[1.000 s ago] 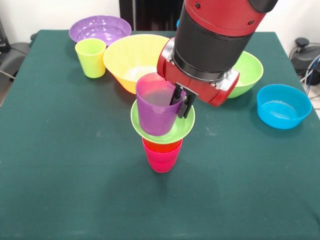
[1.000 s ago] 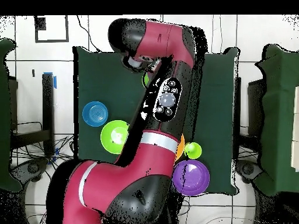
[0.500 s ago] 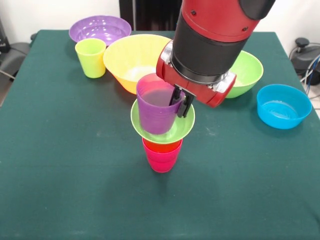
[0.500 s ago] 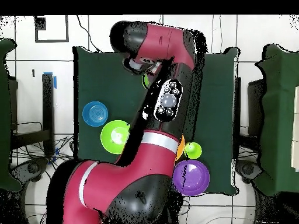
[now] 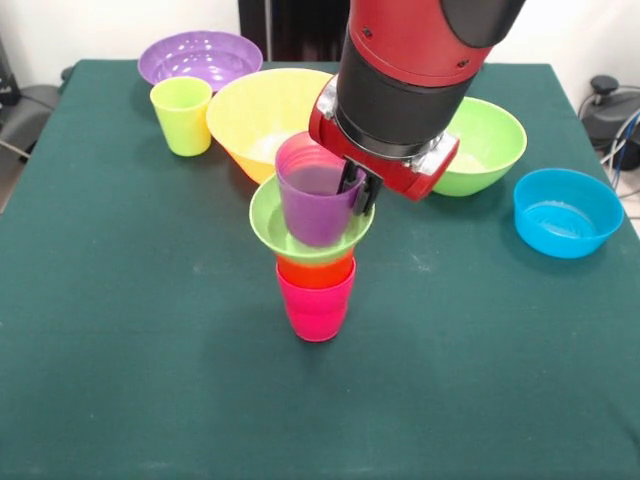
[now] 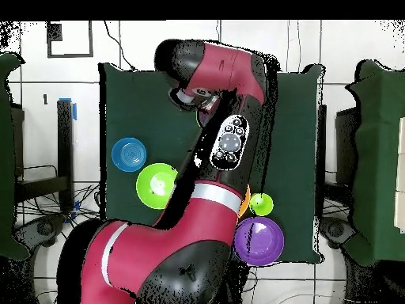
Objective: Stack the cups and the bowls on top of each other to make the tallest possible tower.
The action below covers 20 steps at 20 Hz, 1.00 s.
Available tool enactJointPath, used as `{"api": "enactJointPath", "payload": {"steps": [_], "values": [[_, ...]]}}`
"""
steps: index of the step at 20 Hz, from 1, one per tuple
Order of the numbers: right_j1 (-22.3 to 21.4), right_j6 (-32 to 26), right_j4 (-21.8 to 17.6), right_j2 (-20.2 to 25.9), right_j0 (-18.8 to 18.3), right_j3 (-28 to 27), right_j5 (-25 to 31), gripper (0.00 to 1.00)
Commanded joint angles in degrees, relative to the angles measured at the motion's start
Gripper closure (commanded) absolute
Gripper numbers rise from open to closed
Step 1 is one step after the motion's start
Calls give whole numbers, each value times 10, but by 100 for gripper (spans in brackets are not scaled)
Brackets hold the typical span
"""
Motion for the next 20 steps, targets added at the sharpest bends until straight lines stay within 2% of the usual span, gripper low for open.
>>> {"api": "enactJointPath", "payload": {"steps": [1,7,12,18,20], "values": [[-11,70,6,73,13,77,14,100],[-11,76,15,78,14,80,-27,100],[-2,83,27,89,10,76,-91,100],[-13,95,31,85,11,90,-166,100],[-12,95,27,72,13,82,-160,100]]}}
